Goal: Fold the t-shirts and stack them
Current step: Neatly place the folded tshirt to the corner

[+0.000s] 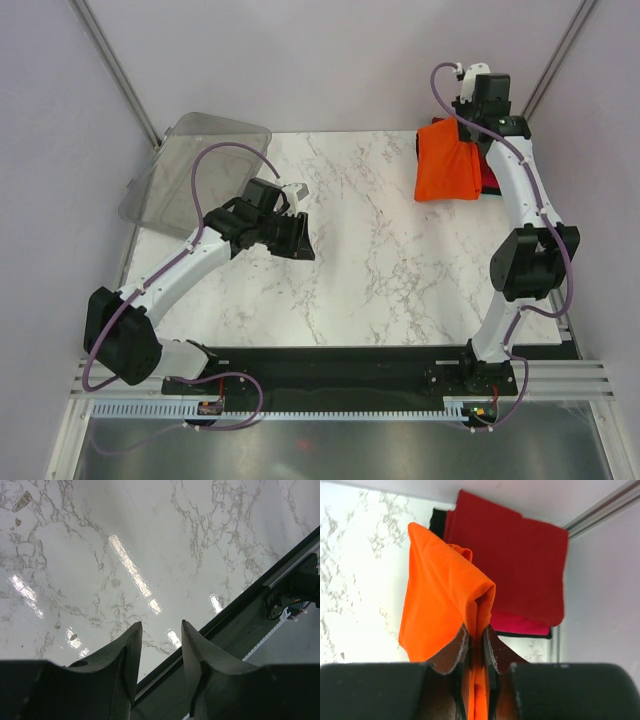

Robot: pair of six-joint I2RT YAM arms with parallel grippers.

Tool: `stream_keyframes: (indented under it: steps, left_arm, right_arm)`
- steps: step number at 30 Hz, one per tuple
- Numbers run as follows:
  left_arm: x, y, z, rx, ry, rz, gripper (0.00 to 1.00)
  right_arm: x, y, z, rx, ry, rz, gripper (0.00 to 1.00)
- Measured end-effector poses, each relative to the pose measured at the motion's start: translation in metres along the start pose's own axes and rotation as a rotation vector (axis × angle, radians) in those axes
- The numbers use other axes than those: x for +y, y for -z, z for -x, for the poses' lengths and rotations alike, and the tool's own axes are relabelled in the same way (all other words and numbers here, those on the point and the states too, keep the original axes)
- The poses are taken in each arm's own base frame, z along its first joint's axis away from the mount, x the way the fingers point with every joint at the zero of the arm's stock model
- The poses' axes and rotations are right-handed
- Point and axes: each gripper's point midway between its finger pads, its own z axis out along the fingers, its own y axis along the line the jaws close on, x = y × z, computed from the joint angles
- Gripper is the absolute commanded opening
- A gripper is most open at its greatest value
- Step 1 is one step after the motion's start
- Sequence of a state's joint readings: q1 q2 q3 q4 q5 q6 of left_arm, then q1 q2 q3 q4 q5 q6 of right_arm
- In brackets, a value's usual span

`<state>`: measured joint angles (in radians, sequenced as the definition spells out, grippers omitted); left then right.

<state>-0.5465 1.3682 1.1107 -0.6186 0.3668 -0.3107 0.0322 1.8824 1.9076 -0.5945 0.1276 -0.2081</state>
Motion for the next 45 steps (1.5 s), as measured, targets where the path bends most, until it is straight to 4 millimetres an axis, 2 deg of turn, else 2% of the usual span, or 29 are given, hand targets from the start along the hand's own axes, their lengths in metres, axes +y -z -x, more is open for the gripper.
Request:
stream_keyframes:
  steps: [5, 9, 14, 20, 26, 30, 32, 33, 34, 35, 36, 38, 40, 43, 45]
  left_arm:
    - [0.001, 0.0, 0.0, -0.003, 0.0, 0.008, 0.46]
    - [0.004, -0.002, 0.0, -0.001, 0.002, 0.022, 0.46]
    - [0.007, -0.004, -0.001, 0.003, 0.005, 0.032, 0.46]
    - [0.009, -0.005, -0.001, 0.005, 0.006, 0.041, 0.46]
    - [0.013, -0.009, -0.003, 0.019, 0.012, 0.054, 0.46]
    - [0.018, -0.017, -0.007, 0.045, 0.022, 0.064, 0.46]
    - [0.02, -0.021, -0.01, 0.059, 0.028, 0.07, 0.46]
    - [0.022, -0.023, -0.011, 0.066, 0.03, 0.073, 0.46]
    - [0.023, -0.024, -0.012, 0.073, 0.033, 0.076, 0.46]
    - [0.024, -0.026, -0.013, 0.078, 0.035, 0.079, 0.46]
    - [0.025, -0.028, -0.014, 0.084, 0.037, 0.081, 0.46]
    - [0.027, -0.03, -0.016, 0.094, 0.041, 0.087, 0.46]
    - [0.029, -0.033, -0.017, 0.102, 0.044, 0.093, 0.46]
    - [0.032, -0.035, -0.019, 0.109, 0.047, 0.101, 0.46]
    - [0.032, -0.035, -0.019, 0.11, 0.048, 0.102, 0.47]
  right_arm:
    - [-0.024, 0.011, 0.03, -0.065, -0.009, -0.034, 0.0]
    - [-0.037, 0.015, 0.043, -0.098, -0.013, -0.039, 0.0]
    - [-0.053, 0.011, 0.046, -0.103, -0.031, -0.048, 0.0]
    - [-0.073, -0.006, 0.043, -0.097, -0.053, -0.058, 0.0]
    - [-0.104, -0.04, 0.029, -0.09, -0.112, -0.064, 0.0]
    - [-0.133, -0.076, 0.01, -0.092, -0.169, -0.082, 0.0]
    - [-0.154, -0.105, 0.0, -0.111, -0.208, -0.1, 0.02]
    - [-0.161, -0.117, -0.006, -0.115, -0.223, -0.106, 0.08]
    - [-0.169, -0.131, -0.016, -0.119, -0.244, -0.115, 0.32]
    - [-0.175, -0.144, -0.028, -0.118, -0.263, -0.125, 0.42]
    - [-0.179, -0.155, -0.042, -0.109, -0.285, -0.134, 0.44]
    - [-0.187, -0.173, -0.063, -0.101, -0.307, -0.146, 0.4]
    - [-0.19, -0.189, -0.077, -0.102, -0.336, -0.141, 0.4]
    - [-0.183, -0.198, -0.086, -0.101, -0.362, -0.116, 0.45]
    - [-0.175, -0.199, -0.082, -0.119, -0.382, -0.103, 0.51]
